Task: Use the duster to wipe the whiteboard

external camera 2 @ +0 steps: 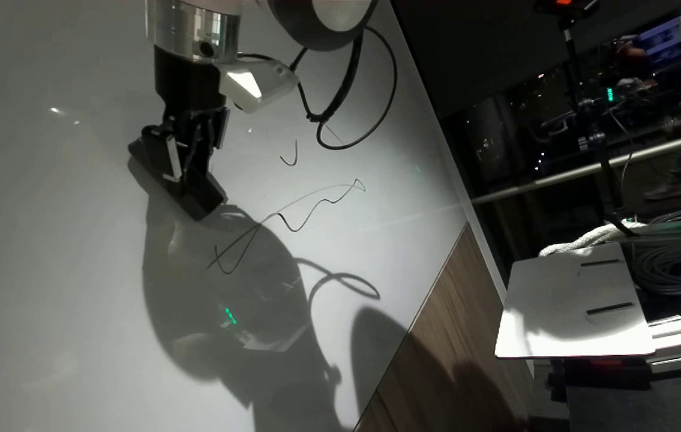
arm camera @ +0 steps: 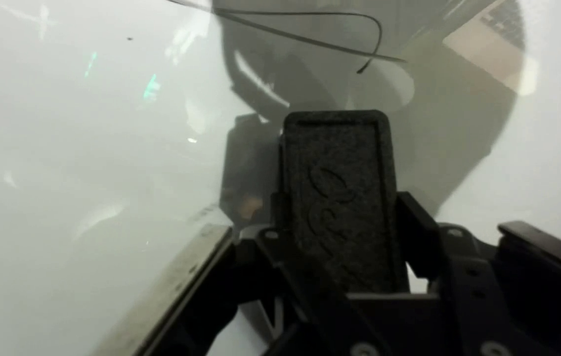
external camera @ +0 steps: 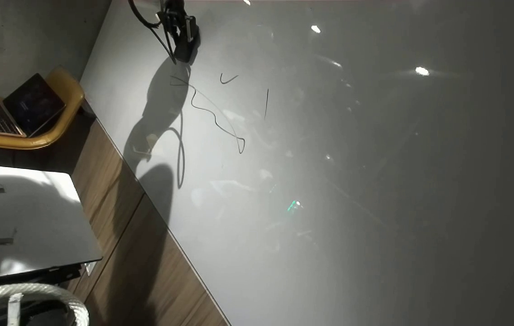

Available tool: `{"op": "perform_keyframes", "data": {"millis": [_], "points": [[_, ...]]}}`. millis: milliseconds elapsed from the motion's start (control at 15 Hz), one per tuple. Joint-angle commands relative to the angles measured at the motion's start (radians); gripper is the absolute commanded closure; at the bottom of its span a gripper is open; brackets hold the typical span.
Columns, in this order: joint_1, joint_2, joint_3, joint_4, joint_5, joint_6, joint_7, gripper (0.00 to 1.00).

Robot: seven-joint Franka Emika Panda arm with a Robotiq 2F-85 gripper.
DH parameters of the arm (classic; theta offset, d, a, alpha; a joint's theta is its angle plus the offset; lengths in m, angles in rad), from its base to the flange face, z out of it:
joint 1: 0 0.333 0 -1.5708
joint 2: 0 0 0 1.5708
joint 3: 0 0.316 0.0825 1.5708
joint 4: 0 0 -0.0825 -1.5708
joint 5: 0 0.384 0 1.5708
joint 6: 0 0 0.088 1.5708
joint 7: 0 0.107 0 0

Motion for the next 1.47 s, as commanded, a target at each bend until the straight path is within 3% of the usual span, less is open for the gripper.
{"op": "perform_keyframes", "data": {"millis": [0,200,600,1400], "points": [[0.042,0.093,-0.020,0.122,-0.042,-0.043,-0.011,0.71],[0.032,0.084,-0.047,0.104,-0.044,-0.052,-0.031,0.71],[-0.042,-0.062,-0.117,-0.087,-0.033,-0.028,0.007,0.71],[-0.276,-0.190,-0.291,-0.269,-0.015,0.128,0.008,0.71]]}}
